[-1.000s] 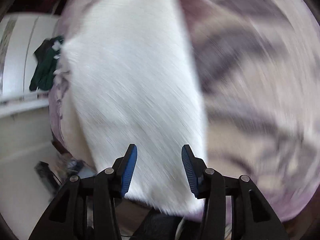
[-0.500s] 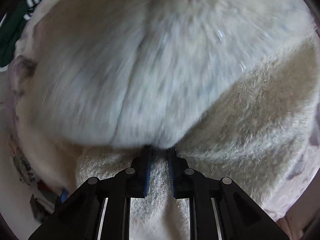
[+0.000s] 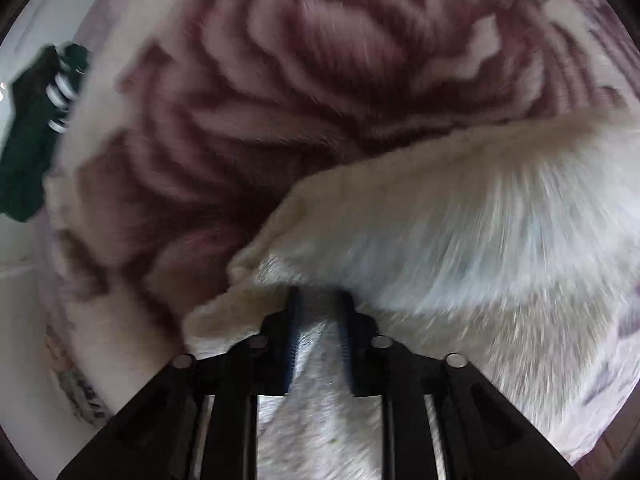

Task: Fold large clothes

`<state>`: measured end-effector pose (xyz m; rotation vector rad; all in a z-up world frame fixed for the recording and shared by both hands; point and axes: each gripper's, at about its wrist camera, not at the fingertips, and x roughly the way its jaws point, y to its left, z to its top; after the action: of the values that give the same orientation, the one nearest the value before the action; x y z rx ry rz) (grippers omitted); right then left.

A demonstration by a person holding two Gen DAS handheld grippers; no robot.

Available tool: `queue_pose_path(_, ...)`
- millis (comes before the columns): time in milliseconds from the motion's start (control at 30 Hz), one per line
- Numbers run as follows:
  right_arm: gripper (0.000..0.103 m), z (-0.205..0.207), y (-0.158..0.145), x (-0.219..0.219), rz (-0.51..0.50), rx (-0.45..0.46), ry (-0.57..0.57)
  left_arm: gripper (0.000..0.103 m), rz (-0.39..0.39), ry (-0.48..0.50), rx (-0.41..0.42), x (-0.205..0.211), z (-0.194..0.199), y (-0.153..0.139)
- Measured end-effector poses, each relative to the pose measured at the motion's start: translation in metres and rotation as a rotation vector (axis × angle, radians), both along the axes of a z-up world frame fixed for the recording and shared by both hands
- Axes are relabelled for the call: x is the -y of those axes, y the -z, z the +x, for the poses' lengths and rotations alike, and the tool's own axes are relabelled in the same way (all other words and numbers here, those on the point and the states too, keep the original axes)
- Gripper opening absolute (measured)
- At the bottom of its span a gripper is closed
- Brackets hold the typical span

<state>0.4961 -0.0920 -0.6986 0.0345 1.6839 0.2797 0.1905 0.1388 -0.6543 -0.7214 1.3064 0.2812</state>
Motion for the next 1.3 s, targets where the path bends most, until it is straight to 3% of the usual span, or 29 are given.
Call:
queue_pose_path(100, 0.063, -0.035, -0.065, 0.017, 0.057, 0.071, -0.105, 0.103, -0.102, -0.010, 0.053, -0.003, -0.004, -0.022)
queue_pose_path(200, 0.063, -0.100, -0.109, 0.079, 0.092, 0.048, -0.083, 0.103, -0.150, 0.021, 0.068, 0.008, -0.011, -0.041)
queue_pose_path(267, 0.063, -0.163, -0.107, 0.146, 0.101, -0.008, -0.004, 0.103, -0.165, 0.060, 0.024, 0.026, -0.029, -0.034)
queue_pose_path(333, 0.063, -0.220, -0.092, 0.200, 0.088, -0.118, 0.156, 0.102, -0.169, 0.078, -0.032, 0.039, -0.034, -0.028)
queue_pose_path(400, 0.063, -0.282, -0.069, 0.241, 0.098, -0.232, 0.310, 0.093, -0.207, 0.051, -0.084, 0.052, -0.048, -0.031)
queue_pose_path(500, 0.063, -0.359, -0.032, 0.294, 0.182, -0.403, 0.587, 0.092, -0.287, -0.048, -0.098, 0.068, -0.075, -0.047)
queue_pose_path(600, 0.063, -0.402, -0.015, 0.312, 0.363, -0.449, 0.822, 0.092, -0.408, -0.134, -0.083, 0.076, -0.087, -0.049)
queue_pose_path(667, 0.063, -0.405, -0.008, 0.315, 0.424, -0.417, 0.909, 0.092, -0.470, -0.162, -0.108, 0.088, -0.091, -0.035)
queue_pose_path(700, 0.055, -0.408, -0.004, 0.316, 0.448, -0.386, 0.966, 0.092, -0.489, -0.180, -0.118, 0.090, -0.087, -0.027)
queue_pose_path(733, 0.040, -0.405, -0.006, 0.321, 0.469, -0.356, 1.006, 0.092, -0.501, -0.205, -0.111, 0.088, -0.086, -0.021)
queue_pose_path(767, 0.012, -0.404, -0.009, 0.320, 0.473, -0.329, 1.035, 0.092, -0.488, -0.234, -0.103, 0.087, -0.086, -0.019)
queue_pose_path(800, 0.011, -0.405, -0.011, 0.319, 0.479, -0.306, 1.059, 0.087, -0.465, -0.260, -0.088, 0.089, -0.080, -0.018)
queue_pose_path(833, 0.010, -0.406, -0.017, 0.319, 0.481, -0.280, 1.079, 0.028, -0.431, -0.269, -0.069, 0.092, -0.072, -0.019)
queue_pose_path(867, 0.009, -0.410, -0.021, 0.320, 0.477, -0.262, 1.080, 0.004, -0.384, -0.246, -0.091, 0.094, -0.069, -0.020)
queue_pose_path(967, 0.008, -0.413, -0.044, 0.316, 0.471, -0.214, 1.033, 0.005, -0.288, -0.180, -0.060, 0.093, -0.072, -0.028)
queue_pose_path(1100, 0.008, -0.412, -0.042, 0.299, 0.436, -0.205, 0.922, 0.005, -0.252, -0.118, -0.034, 0.095, -0.082, -0.028)
queue_pose_path(1300, 0.007, -0.394, -0.002, 0.269, 0.295, -0.237, 0.814, 0.006, -0.222, -0.097, -0.087, 0.100, -0.074, 0.003)
